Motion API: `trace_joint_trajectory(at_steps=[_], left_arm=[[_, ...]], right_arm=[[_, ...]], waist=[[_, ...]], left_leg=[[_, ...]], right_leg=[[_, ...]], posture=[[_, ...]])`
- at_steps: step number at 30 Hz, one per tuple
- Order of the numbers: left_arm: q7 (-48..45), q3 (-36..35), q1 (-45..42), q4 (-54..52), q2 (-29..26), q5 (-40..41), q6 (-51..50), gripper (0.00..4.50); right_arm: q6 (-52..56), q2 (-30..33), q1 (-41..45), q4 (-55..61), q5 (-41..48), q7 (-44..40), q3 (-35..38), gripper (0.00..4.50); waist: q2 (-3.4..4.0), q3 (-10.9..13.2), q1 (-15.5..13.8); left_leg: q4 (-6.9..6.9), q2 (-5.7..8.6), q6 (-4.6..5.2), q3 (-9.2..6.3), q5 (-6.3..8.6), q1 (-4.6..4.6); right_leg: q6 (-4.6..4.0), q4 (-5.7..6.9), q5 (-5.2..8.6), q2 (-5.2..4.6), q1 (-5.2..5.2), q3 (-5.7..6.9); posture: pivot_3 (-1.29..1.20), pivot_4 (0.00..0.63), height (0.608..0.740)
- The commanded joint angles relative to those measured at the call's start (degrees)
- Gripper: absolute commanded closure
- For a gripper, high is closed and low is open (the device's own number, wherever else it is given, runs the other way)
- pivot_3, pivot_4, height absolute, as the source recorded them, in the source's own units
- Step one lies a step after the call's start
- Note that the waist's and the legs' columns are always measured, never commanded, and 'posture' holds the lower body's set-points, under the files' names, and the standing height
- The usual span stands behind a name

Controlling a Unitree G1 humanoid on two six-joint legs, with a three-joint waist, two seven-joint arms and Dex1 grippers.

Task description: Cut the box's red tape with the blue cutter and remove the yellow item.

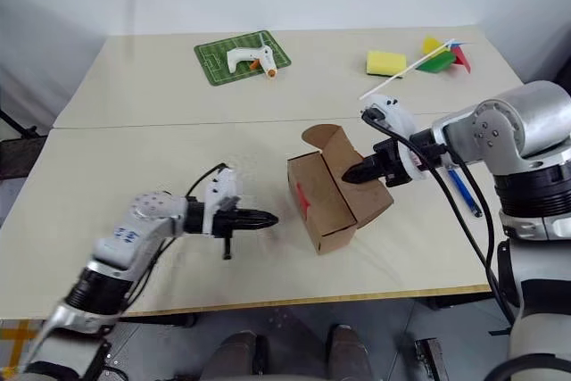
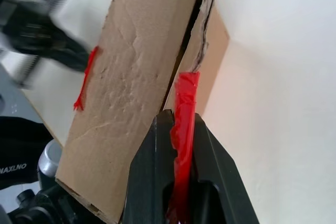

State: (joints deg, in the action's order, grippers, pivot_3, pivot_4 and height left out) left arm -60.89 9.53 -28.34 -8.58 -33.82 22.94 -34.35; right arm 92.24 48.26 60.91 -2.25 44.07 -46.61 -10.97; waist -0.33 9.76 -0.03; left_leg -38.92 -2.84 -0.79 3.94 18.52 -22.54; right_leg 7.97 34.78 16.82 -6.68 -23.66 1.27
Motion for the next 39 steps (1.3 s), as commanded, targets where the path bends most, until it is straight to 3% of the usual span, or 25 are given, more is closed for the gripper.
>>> trace_joint_trajectory(at_steps=[1, 3, 6, 13, 20, 30, 39], left_arm=[[0.33, -2.12, -4.43, -2.67, 1.71, 3.73, -1.93, 4.5], [1.8, -2.49, -6.61, -1.97, 3.15, 3.82, -1.97, 4.5], [9.02, -0.04, -11.26, 7.28, 11.14, -1.56, 2.62, 4.5], [12.29, 4.81, -14.53, 16.74, 17.09, -8.98, 8.88, 4.5], [6.6, 8.47, -11.47, 11.69, 13.25, -9.17, 5.8, 4.5], [3.55, 4.45, -4.74, 5.19, 7.15, -4.72, 1.21, 4.5], [3.05, 0.64, 1.32, -1.33, 3.09, -0.41, -3.17, 4.5]], right_arm=[[0.26, -0.46, -1.13, 0.91, -0.53, 2.62, -0.43, 4.48], [0.26, -0.6, -1.17, 0.9, -0.52, 3.02, -0.23, 4.48], [0.26, -1.13, -1.13, 1.18, -0.46, 3.51, -0.04, 4.48], [0.26, -0.7, -1.35, 2.33, 0.21, 3.89, -0.47, 4.48], [0.26, 2.82, -0.31, 1.01, 0.13, 2.5, -2.16, 4.48], [-3.91, 10.47, 5.29, -8.89, -6.98, -4.95, -9.84, 4.48], [-3.9, 13.14, 4.36, -8.42, -9.16, -8.9, -11.15, 4.48]], waist=[[0.0, 0.0, -0.01], [-0.03, 0.01, 0.02], [-0.04, 0.0, -0.06], [-0.07, 0.01, 0.05], [-0.06, 0.0, 0.06], [0.02, 0.05, 0.0], [0.04, 0.06, -1.24]], left_leg=[[-0.02, 0.01, 0.01, -0.01, 0.01, 0.02], [-0.09, 0.04, 0.07, -0.02, 0.03, 0.04], [-0.11, 0.04, 0.07, -0.01, 0.03, 0.11], [-0.08, 0.0, -0.15, 0.06, -0.11, 0.13], [-0.05, 0.0, -0.17, 0.07, -0.11, 0.14], [0.03, 0.0, -0.01, 0.11, 0.0, 0.12], [-0.12, 0.08, 0.0, 0.09, 0.03, -0.35]], right_leg=[[0.0, -0.02, 0.0, 0.0, 0.05, 0.0], [0.02, -0.01, -0.01, -0.01, 0.12, -0.02], [0.05, 0.02, -0.03, 0.01, 0.16, -0.04], [0.1, 0.06, -0.05, 0.08, 0.11, -0.01], [0.1, 0.01, -0.05, 0.05, 0.13, -0.03], [0.06, -0.09, -0.03, 0.04, 0.07, -0.05], [0.05, -0.17, -0.03, -0.02, -0.25, -0.05]], posture=[[0.0, 0.15, 0.74], [0.0, 0.15, 0.74], [0.0, 0.15, 0.74], [0.0, 0.15, 0.74], [0.0, 0.15, 0.74], [0.0, 0.15, 0.74], [0.0, 0.15, 0.74]])
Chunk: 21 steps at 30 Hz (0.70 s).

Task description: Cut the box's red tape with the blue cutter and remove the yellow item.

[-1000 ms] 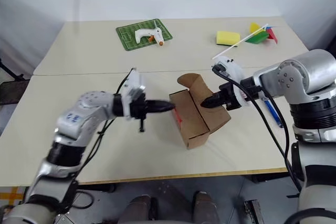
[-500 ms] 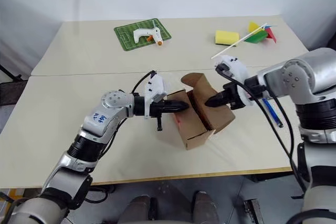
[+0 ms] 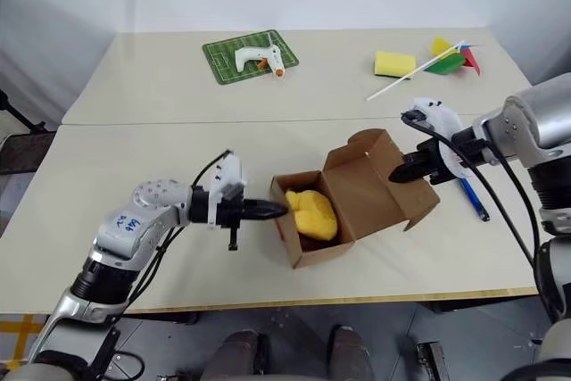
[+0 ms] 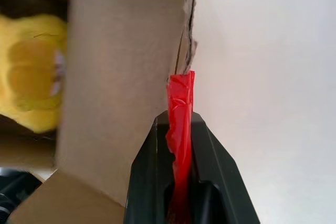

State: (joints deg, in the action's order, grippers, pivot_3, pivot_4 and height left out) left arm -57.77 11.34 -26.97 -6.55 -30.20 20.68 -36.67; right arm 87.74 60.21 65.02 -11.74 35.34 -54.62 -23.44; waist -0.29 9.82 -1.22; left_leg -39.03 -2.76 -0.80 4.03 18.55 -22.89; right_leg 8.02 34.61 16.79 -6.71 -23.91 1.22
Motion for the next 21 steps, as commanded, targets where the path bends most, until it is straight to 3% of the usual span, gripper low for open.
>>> trace_joint_trajectory(at_steps=[1, 13, 16, 19, 21], left_arm=[[0.24, -1.35, 0.05, -3.44, -0.52, 1.84, -1.0, 4.5], [1.56, -1.06, -0.81, -1.92, -2.3, 0.47, -2.98, 4.5], [1.75, -0.61, -0.83, -1.73, -2.89, 0.33, -3.28, 4.5], [3.98, -1.82, -0.5, 0.13, -1.36, 0.75, -4.2, 4.5], [4.78, -2.62, 0.14, 1.39, -0.98, 0.92, -4.44, 4.12]], right_arm=[[0.81, 1.07, -0.26, 1.32, -0.44, -0.78, 1.74, 4.48], [1.84, -2.26, -10.51, 10.27, 0.47, 4.96, 12.3, 4.48], [2.23, -3.53, -12.52, 12.84, 0.45, 6.95, 15.22, 3.84], [-3.4, -3.67, -17.49, 19.69, 1.62, 6.44, 19.85, 2.8], [-8.34, -2.05, -21.47, 22.51, 1.13, 5.32, 22.3, 2.11]], waist=[[0.0, 0.0, -0.15], [-0.01, 0.0, -0.14], [-0.01, 0.0, -0.14], [-0.01, 0.0, -0.25], [-0.03, 0.02, -0.37]], left_leg=[[-0.05, 0.0, -0.09, -0.01, -0.05, -0.24], [-0.06, -0.05, -0.18, 0.21, -0.1, -0.45], [-0.06, -0.05, -0.18, 0.23, -0.1, -0.44], [-0.08, -0.05, -0.18, 0.24, -0.11, -0.43], [-0.08, -0.05, -0.18, 0.21, -0.11, -0.43]], right_leg=[[0.01, 0.06, 0.0, 0.0, -0.21, 0.0], [0.03, 0.32, -0.02, 0.02, -0.64, 0.02], [0.03, 0.33, -0.02, 0.02, -0.64, 0.01], [0.04, 0.35, -0.02, 0.03, -0.63, 0.0], [0.04, 0.38, -0.02, 0.03, -0.62, 0.02]], posture=[[0.0, 0.15, 0.74], [0.0, 0.15, 0.74], [0.0, 0.15, 0.74], [0.0, 0.15, 0.74], [0.0, 0.15, 0.74]])
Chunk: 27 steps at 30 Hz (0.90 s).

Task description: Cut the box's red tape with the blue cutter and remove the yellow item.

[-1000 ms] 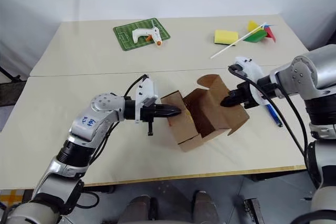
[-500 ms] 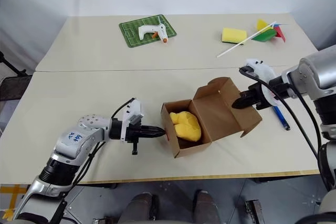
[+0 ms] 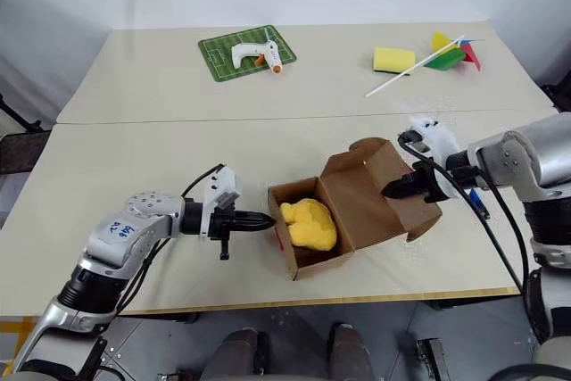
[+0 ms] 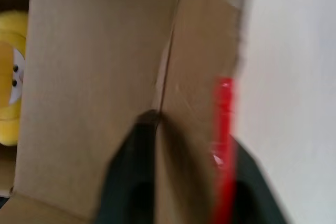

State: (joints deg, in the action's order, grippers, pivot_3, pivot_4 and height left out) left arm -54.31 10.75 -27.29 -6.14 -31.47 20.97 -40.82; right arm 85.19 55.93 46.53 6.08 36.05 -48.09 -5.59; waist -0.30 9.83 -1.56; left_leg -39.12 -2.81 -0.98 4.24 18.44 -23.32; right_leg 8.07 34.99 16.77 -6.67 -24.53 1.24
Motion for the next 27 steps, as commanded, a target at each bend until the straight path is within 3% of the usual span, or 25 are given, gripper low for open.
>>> trace_joint_trajectory(at_steps=[1, 6, 11, 14, 18, 23, 26, 27], left_arm=[[1.76, -2.67, 0.79, 1.44, 0.53, 0.77, -0.01, 3.94], [1.28, -4.96, 3.2, 1.78, -1.99, 1.24, -0.31, 2.39], [-2.52, -10.38, 8.21, -0.27, -6.96, 3.52, 3.9, 0.88], [-6.89, -16.22, 13.08, -0.6, -12.96, 5.34, 5.99, 0.03], [-10.25, -23.43, 18.23, 1.8, -18.94, 6.95, 7.44, 0.03], [-13.77, -30.13, 22.79, 0.71, -22.21, 10.93, 6.29, 0.03], [-16.02, -30.67, 22.94, -2.98, -23.98, 14.67, 2.56, 0.03], [-14.49, -27.83, 18.01, -5.22, -22.95, 15.27, 1.55, 0.03]], right_arm=[[-7.19, 3.36, -4.59, 5.35, 0.37, -2.08, 5.21, 1.78], [-26.77, 8.04, -14.21, 7.13, -3.08, -9.5, 10.25, 0.04], [-46.86, 8.11, -23.79, 5.15, -1.99, -22.91, 21.95, 0.0], [-55.92, 4.59, -26.13, 2.24, 0.47, -27.68, 29.73, 0.0], [-64.02, 3.94, -29.91, 0.43, -0.31, -32.64, 33.03, 0.0], [-66.66, 2.6, -33.66, 3.95, 2.88, -34.77, 34.85, 0.0], [-68.23, 1.35, -36.78, 7.65, 3.67, -35.05, 35.43, 0.0], [-68.01, 0.76, -38.66, 9.89, 4.3, -34.66, 36.07, 0.0]], waist=[[-0.03, 0.02, 0.01], [-0.04, 0.02, 0.17], [-0.05, 0.02, 0.74], [-0.13, 0.07, 1.19], [-0.17, 0.09, 1.45], [-0.17, 0.09, 1.48], [-0.18, 0.1, 1.37], [-0.19, 0.1, 1.19]], left_leg=[[-0.01, 0.0, 0.0, -0.01, 0.0, 0.0], [-0.02, 0.02, 0.0, 0.05, 0.0, 0.03], [0.03, -0.07, -0.02, 0.2, -0.01, 0.22], [0.02, -0.1, -0.12, 0.22, -0.07, 0.27], [0.02, -0.12, -0.15, 0.22, -0.09, 0.34], [0.02, -0.11, -0.14, 0.23, -0.08, 0.37], [0.02, -0.11, -0.15, 0.2, -0.09, 0.37], [0.02, -0.11, -0.15, 0.19, -0.09, 0.37]], right_leg=[[0.0, -0.01, 0.0, 0.0, 0.01, 0.01], [0.05, -0.02, -0.03, -0.02, 0.02, -0.02], [0.06, 0.04, -0.03, 0.03, 0.04, -0.04], [0.06, 0.06, -0.03, 0.04, 0.05, -0.05], [0.05, 0.04, -0.03, 0.03, 0.1, -0.05], [0.05, 0.14, -0.03, 0.0, 0.14, -0.07], [0.05, 0.21, -0.03, 0.0, 0.14, -0.05], [0.05, 0.21, -0.03, 0.01, 0.15, -0.05]], posture=[[0.0, 0.15, 0.74], [0.0, 0.15, 0.74], [0.0, 0.15, 0.74], [0.0, 0.15, 0.74], [0.0, 0.15, 0.74], [0.0, 0.15, 0.74], [0.0, 0.15, 0.74], [0.0, 0.15, 0.74]])
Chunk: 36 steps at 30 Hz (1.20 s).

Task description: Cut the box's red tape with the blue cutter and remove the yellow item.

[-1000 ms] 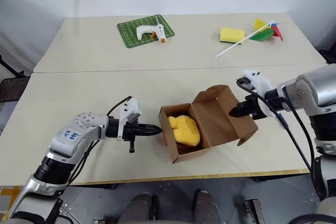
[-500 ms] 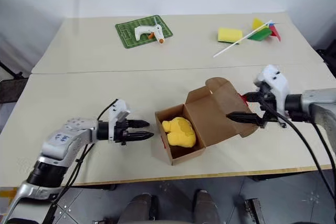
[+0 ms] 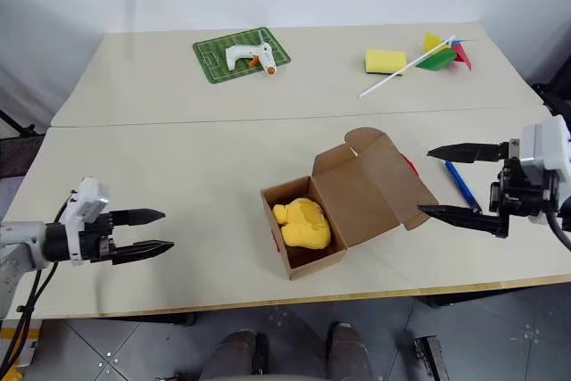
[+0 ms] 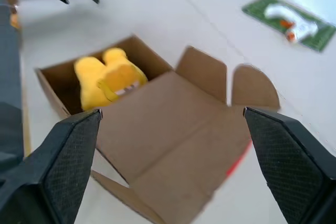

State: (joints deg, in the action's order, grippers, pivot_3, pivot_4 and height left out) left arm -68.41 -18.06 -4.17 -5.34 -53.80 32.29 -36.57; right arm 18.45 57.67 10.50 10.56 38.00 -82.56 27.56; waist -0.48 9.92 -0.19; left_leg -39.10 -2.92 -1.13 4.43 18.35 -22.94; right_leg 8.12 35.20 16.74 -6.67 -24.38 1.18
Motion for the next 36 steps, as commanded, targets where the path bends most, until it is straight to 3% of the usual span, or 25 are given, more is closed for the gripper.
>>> trace_joint_trajectory(at_steps=[1, 3, 5, 7, 10, 14, 17, 22, 26, 29, 33, 36], left_arm=[[0.85, 3.1, -8.87, -7.41, 0.16, 4.28, -3.32, 0.03], [3.51, 10.48, -21.17, -9.07, 3.08, 4.1, -7.57, 0.03], [5.72, 18.92, -35.43, -7.33, 9.47, 3.5, -13.94, 0.03], [4.47, 25.64, -43.38, -5.46, 13.69, 2.15, -16.01, 0.03], [1.4, 35.48, -49.43, -2.51, 16.22, -1.85, -16.27, 0.03], [-2.51, 47.02, -54.48, 2.2, 19.3, -8.83, -12.74, 0.03], [-5.02, 54.14, -56.57, 4.44, 19.07, -15.65, -8.25, 0.03], [-2.14, 57.62, -56.89, 11.23, 24.08, -23.56, -1.9, 0.03], [-1.45, 56.44, -56.49, 14.6, 28.01, -25.33, 0.37, 0.03], [-2.46, 55.8, -56.48, 15.61, 28.76, -26.15, 2.05, 0.58], [-1.73, 53.69, -56.58, 18.13, 29.75, -27.28, 4.12, 1.79], [-0.58, 48.37, -57.37, 22.39, 30.9, -25.89, 7.71, 2.67]], right_arm=[[-1.11, -1.35, -3.95, 7.06, 2.85, 0.27, 3.27, 0.0], [-2.26, -1.96, -6.38, 9.12, 2.74, 0.42, 4.47, 0.0], [-1.21, -1.96, -9.83, 10.09, 2.63, 1.33, 7.43, 0.0], [-0.44, -2.66, -13.27, 11.01, 2.49, 2.62, 10.24, 0.0], [-3.31, -5.12, -19.37, 13.77, 1.05, 2.69, 13.29, 0.0], [-7.73, -8.92, -25.78, 15.5, 0.39, 2.03, 16.73, 0.0], [-0.22, -7.75, -29.97, 17.61, 5.05, 4.49, 20.14, 0.0], [1.35, -8.85, -35.71, 22.15, 6.86, 4.53, 24.91, 0.0], [-0.82, -11.74, -40.13, 22.82, 6.81, 4.25, 28.31, 0.0], [-2.13, -13.12, -38.92, 23.22, 7.61, 6.36, 27.83, 0.0], [-3.66, -14.86, -37.84, 24.55, 8.22, 8.11, 25.55, 0.0], [-4.51, -15.25, -35.34, 24.54, 8.62, 9.92, 22.52, 0.0]], waist=[[-0.02, 0.01, -0.77], [-0.08, 0.04, -1.88], [-0.11, 0.05, -2.99], [-0.12, 0.04, -3.44], [-0.1, 0.02, -2.35], [-0.1, 0.06, -1.12], [-0.08, 0.09, -0.8], [-0.15, 0.13, -1.57], [-0.22, 0.12, -2.5], [-0.21, 0.12, -2.46], [-0.21, 0.11, -2.44], [-0.22, 0.12, -2.39]], left_leg=[[0.0, 0.0, 0.0, 0.0, 0.0, 0.0], [-0.11, 0.03, -0.03, -0.05, -0.03, 0.01], [-0.28, 0.12, 0.01, -0.2, -0.08, 0.02], [-0.49, 0.14, 0.07, -0.29, -0.06, 0.05], [-0.45, 0.16, 0.28, -0.06, 0.16, 0.62], [-0.08, 0.13, 0.21, 0.04, 0.11, 0.77], [-0.04, 0.12, 0.21, 0.16, 0.11, 0.79], [-0.09, 0.11, 0.19, 0.11, 0.08, 0.83], [-0.11, 0.13, 0.27, 0.02, 0.11, 0.78], [-0.18, 0.17, 0.32, 0.05, 0.14, 0.81], [-0.18, 0.15, 0.43, -0.06, 0.17, 0.82], [-0.19, 0.14, 0.45, -0.09, 0.16, 0.81]], right_leg=[[0.0, 0.0, 0.0, -0.01, 0.02, 0.0], [0.02, 0.02, -0.01, 0.0, 0.06, 0.0], [0.14, 0.07, -0.14, 0.0, 0.27, 0.05], [0.22, -0.04, -0.24, 0.02, 0.53, 0.1], [0.27, -0.37, -0.26, 0.01, 1.07, -0.05], [0.25, -0.56, -0.25, 0.09, 1.02, -0.12], [0.25, -0.55, -0.24, 0.1, 0.92, -0.27], [0.19, -0.68, -0.21, 0.07, 0.95, -0.28], [0.16, -0.79, -0.2, 0.06, 1.04, -0.22], [0.17, -0.77, -0.21, 0.03, 1.07, -0.25], [0.16, -0.64, -0.2, 0.04, 1.05, -0.19], [0.14, -0.57, -0.19, 0.04, 1.04, -0.17]], posture=[[0.0, 0.15, 0.74], [0.0, 0.15, 0.74], [0.0, 0.15, 0.74], [0.0, 0.15, 0.74], [0.0, 0.15, 0.74], [0.0, 0.15, 0.74], [0.0, 0.15, 0.74], [0.0, 0.15, 0.74], [0.0, 0.15, 0.74], [0.0, 0.15, 0.74], [0.0, 0.15, 0.74], [0.0, 0.15, 0.74]])
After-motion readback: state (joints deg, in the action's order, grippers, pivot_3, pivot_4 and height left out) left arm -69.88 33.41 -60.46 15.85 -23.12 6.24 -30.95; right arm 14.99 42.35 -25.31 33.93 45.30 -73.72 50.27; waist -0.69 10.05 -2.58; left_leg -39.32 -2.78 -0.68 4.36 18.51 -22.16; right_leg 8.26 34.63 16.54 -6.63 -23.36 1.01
